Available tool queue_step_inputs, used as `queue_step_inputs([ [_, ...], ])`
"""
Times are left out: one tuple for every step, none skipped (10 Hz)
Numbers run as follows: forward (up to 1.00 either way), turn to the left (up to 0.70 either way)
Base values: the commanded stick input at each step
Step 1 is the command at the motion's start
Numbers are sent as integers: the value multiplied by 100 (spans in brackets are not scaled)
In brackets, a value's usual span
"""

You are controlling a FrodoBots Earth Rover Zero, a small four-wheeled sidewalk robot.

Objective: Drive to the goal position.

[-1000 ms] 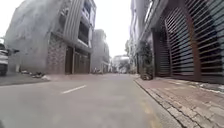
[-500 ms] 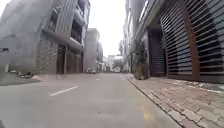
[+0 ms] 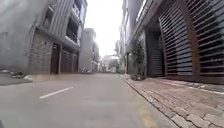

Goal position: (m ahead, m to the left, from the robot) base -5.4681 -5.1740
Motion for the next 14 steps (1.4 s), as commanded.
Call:
queue_step_inputs([
  [50,0],
  [50,0],
  [50,0],
  [50,0],
  [50,0],
  [50,0],
  [50,0],
  [50,-9],
  [50,-45],
  [50,-50],
  [50,-50],
  [50,-50],
  [50,-50],
  [50,-50],
])
